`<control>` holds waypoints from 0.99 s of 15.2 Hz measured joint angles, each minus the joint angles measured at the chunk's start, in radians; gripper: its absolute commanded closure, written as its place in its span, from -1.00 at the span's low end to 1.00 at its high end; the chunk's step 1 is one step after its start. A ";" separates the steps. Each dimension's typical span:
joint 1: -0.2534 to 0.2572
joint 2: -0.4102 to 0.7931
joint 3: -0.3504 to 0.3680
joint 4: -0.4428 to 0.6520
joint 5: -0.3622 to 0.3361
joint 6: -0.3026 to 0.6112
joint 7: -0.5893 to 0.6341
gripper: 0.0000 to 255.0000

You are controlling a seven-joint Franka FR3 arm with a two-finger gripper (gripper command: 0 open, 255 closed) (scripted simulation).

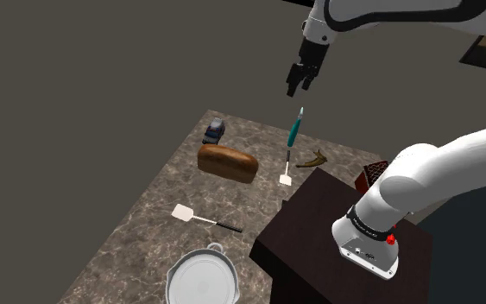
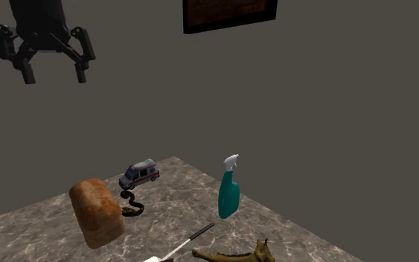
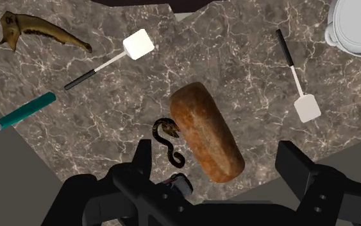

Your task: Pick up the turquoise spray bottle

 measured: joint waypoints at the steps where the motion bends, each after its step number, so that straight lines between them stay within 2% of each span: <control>1: -0.010 0.022 -0.007 0.001 -0.006 0.021 0.004 -1.00; 9: -0.088 0.213 -0.068 0.012 -0.050 0.205 0.040 -1.00; 15: -0.142 0.390 -0.120 0.067 -0.068 0.332 0.061 -1.00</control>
